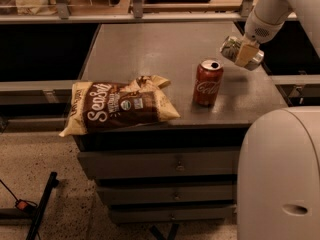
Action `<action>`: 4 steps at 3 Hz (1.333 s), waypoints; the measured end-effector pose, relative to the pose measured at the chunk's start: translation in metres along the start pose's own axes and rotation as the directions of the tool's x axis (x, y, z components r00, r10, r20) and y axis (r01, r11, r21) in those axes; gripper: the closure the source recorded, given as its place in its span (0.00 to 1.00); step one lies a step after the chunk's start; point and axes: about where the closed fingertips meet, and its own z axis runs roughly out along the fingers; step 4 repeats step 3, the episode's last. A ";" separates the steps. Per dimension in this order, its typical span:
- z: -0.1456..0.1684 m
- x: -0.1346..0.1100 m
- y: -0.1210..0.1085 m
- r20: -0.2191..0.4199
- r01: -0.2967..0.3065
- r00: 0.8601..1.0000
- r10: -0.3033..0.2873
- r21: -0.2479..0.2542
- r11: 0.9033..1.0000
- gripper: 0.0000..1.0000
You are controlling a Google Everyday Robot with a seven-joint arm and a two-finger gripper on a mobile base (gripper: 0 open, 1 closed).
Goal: Knock 7up can over
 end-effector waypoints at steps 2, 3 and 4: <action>0.007 -0.001 0.001 0.000 0.000 1.000 0.000 -0.009 1.000 0.00; 0.008 -0.001 0.001 0.000 0.000 1.000 0.000 -0.009 1.000 0.00; 0.008 -0.001 0.001 0.000 0.000 1.000 0.000 -0.009 1.000 0.00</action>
Offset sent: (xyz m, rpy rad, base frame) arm 0.0004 0.0010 -0.0031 0.0018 0.0056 0.0007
